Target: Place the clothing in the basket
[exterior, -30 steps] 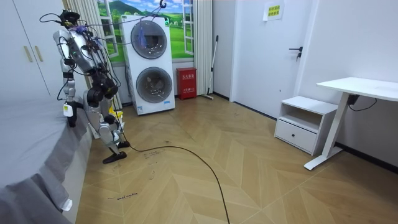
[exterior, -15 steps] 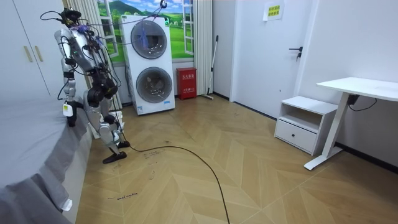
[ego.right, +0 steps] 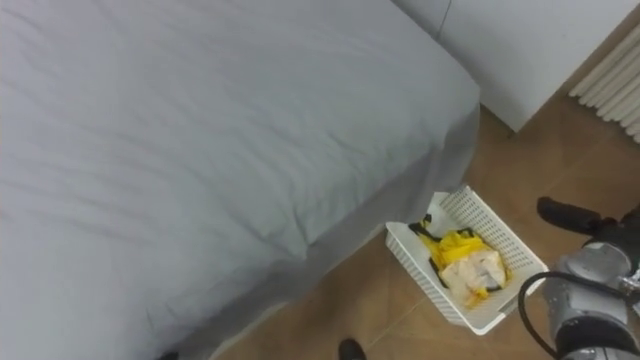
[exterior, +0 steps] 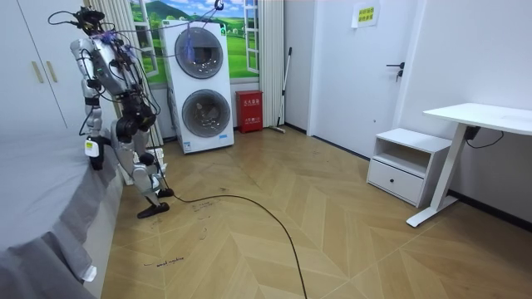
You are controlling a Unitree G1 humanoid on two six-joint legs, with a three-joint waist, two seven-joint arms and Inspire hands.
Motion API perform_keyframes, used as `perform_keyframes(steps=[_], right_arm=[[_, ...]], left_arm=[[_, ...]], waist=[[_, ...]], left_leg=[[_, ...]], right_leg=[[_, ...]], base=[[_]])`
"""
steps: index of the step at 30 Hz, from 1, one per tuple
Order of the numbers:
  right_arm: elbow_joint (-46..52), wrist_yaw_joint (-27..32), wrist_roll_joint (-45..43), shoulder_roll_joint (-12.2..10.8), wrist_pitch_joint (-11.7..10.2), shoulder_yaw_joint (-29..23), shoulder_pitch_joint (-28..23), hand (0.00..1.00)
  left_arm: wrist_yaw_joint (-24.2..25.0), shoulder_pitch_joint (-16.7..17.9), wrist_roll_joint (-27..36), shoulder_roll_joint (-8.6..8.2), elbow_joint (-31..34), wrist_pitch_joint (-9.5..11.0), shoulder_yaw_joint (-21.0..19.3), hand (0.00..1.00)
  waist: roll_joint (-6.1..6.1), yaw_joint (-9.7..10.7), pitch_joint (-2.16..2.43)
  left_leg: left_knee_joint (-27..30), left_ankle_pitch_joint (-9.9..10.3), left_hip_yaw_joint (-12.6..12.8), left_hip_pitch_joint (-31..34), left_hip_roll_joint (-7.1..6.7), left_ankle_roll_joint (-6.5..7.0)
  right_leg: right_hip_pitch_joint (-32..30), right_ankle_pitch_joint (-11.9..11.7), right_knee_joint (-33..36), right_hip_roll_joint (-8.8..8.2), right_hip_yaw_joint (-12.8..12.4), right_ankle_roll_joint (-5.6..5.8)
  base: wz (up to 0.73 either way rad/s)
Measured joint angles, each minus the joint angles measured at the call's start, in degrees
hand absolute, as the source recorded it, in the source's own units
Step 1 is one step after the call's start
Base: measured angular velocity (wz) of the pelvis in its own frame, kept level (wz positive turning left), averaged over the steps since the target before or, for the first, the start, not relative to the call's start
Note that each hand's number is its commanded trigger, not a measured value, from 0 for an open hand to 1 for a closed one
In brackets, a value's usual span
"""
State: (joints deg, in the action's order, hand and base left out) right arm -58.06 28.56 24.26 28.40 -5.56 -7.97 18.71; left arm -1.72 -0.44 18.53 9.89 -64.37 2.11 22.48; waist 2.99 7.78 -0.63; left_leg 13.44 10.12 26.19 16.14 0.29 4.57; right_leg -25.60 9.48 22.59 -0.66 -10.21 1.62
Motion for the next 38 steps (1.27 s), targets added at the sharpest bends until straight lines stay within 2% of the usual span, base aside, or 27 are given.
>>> perform_keyframes(steps=[3,5,6,9,13,15,17,21,23,25,27,28,30,32,33,34,38], right_arm=[[0.5,0.0,1.1,-0.5,-0.4,0.0,-4.0,0.00],[0.4,-1.4,5.3,-1.4,-0.5,-0.2,-8.1,0.00],[0.3,-2.1,6.5,-1.6,-0.5,-0.2,-9.4,0.00],[0.0,-6.0,13.8,-5.6,-0.5,-0.6,-15.6,0.00],[0.0,-11.8,18.0,-10.3,0.6,-2.5,-20.8,0.00],[0.7,-13.8,19.1,-12.4,0.6,-2.2,-22.9,0.00],[0.8,-15.1,21.0,-15.2,0.7,-2.1,-23.3,0.00],[0.6,-17.3,19.8,-18.5,0.7,-1.7,-23.2,0.00],[0.1,-18.5,18.8,-19.5,0.7,0.0,-23.9,0.00],[-1.2,-19.7,18.1,-20.0,0.7,1.0,-23.9,0.00],[-2.9,-20.4,17.5,-20.3,0.7,2.5,-23.8,0.00],[-4.7,-20.9,16.4,-20.5,0.8,3.0,-23.3,0.00],[-7.6,-21.3,13.7,-21.0,1.6,3.7,-22.9,0.00],[-10.2,-22.1,10.6,-21.8,3.0,4.7,-22.7,0.00],[-10.8,-22.4,10.3,-22.0,3.2,4.9,-22.7,0.00],[-12.0,-22.8,9.8,-22.1,3.7,5.8,-22.8,0.00],[-15.0,-24.0,5.5,-22.5,4.7,8.7,-22.8,0.00]], left_arm=[[0.2,1.1,0.0,-0.01,-0.1,0.0,-1.3,0.00],[0.5,2.5,-0.1,0.04,0.0,0.0,-4.0,0.00],[0.7,2.7,-0.2,0.10,0.0,0.0,-4.6,0.00],[0.7,4.6,-1.3,0.28,0.3,-0.1,-7.4,0.00],[0.6,7.4,-3.3,0.13,0.9,0.0,-12.1,0.00],[-0.2,7.5,-3.9,0.14,0.9,0.0,-12.8,0.00],[-0.7,7.6,-4.3,-0.12,0.9,0.0,-12.9,0.00],[-1.3,7.4,-5.3,-1.11,0.7,0.0,-13.5,0.00],[-1.6,7.5,-7.1,-1.82,0.2,0.2,-15.0,0.00],[-1.8,7.5,-7.2,-2.26,0.3,0.8,-16.1,0.00],[-2.5,7.9,-7.6,-2.78,0.3,1.0,-16.9,0.00],[-3.1,8.3,-7.7,-3.05,0.5,1.0,-16.9,0.00],[-4.1,8.8,-8.5,-3.73,0.5,1.0,-18.0,0.00],[-4.8,9.8,-9.2,-4.34,0.4,1.4,-20.9,0.00],[-5.0,9.9,-9.2,-4.41,0.4,1.4,-21.5,0.00],[-5.4,10.0,-9.2,-4.56,0.4,1.7,-22.4,0.00],[-6.5,10.4,-9.3,-5.25,0.3,1.8,-24.4,0.00]], waist=[[-0.26,0.0,0.16],[-0.69,0.5,0.65],[-0.84,0.5,0.61],[-2.23,0.9,0.86],[-3.52,1.3,0.73],[-3.97,1.1,0.64],[-4.36,1.1,0.72],[-4.45,0.9,0.66],[-4.52,-0.1,0.47],[-4.56,-0.7,0.46],[-4.49,-2.1,0.47],[-4.38,-2.9,0.29],[-4.26,-3.5,0.35],[-4.39,-4.4,0.17],[-4.44,-4.6,0.22],[-4.82,-5.2,-0.02],[-4.58,-6.8,-0.02]], left_leg=[[-0.7,0.1,-1.3,-2.3,0.02,-0.16],[-1.8,0.1,-2.8,-4.2,0.05,-0.32],[-1.9,0.0,-3.2,-4.7,0.05,-0.35],[-2.8,-0.1,-5.8,-8.0,-0.01,-0.70],[-4.1,0.2,-8.2,-12.1,-0.24,-1.12],[-4.2,0.2,-9.7,-12.9,-0.45,-1.17],[-4.2,0.2,-11.2,-13.5,-0.93,-1.17],[-4.3,0.2,-13.4,-14.9,-1.03,-1.17],[-4.3,0.2,-15.4,-15.7,-1.14,-1.21],[-4.1,0.3,-16.9,-15.9,-1.31,-1.25],[-4.2,0.3,-17.6,-15.9,-1.46,-1.25],[-3.9,0.3,-18.6,-15.9,-1.98,-1.25],[-3.8,0.3,-19.7,-16.1,-2.06,-1.24],[-4.0,0.3,-21.2,-16.8,-2.26,-1.22],[-3.9,0.3,-21.6,-16.9,-2.29,-1.21],[-3.9,0.3,-21.9,-17.2,-2.60,-1.21],[-3.7,0.4,-23.3,-17.6,-2.99,-0.99]], right_leg=[[3.2,-0.1,-1.7,-0.06,1.1,-0.09],[6.3,-0.1,-3.3,-0.29,2.9,-0.22],[7.1,-0.2,-4.0,-0.39,3.4,-0.28],[12.6,-0.3,-6.8,-0.65,5.8,-0.47],[18.4,-0.2,-10.0,-0.79,7.9,-0.50],[20.3,-0.2,-11.1,-0.98,9.1,-0.49],[21.9,-0.2,-12.0,-1.22,10.4,-0.47],[24.8,-0.2,-13.1,-1.57,12.7,-0.38],[26.5,-0.2,-13.5,-1.78,15.8,-0.38],[27.6,-0.1,-14.0,-1.88,17.1,-0.37],[27.9,0.0,-14.0,-1.95,17.7,-0.25],[28.5,0.0,-14.1,-2.05,18.6,-0.25],[29.2,0.0,-14.0,-2.16,19.9,-0.19],[30.5,0.3,-14.1,-2.32,21.3,0.09],[30.8,0.4,-14.1,-2.36,21.5,0.12],[31.2,0.5,-14.1,-2.42,21.6,0.27],[32.2,0.7,-14.1,-2.79,22.8,0.32]], base=[[0.17],[0.30],[0.39],[0.37],[0.31],[0.36],[0.31],[0.34],[0.45],[0.40],[0.29],[0.32],[0.35],[0.32],[0.26],[0.18],[0.14]])
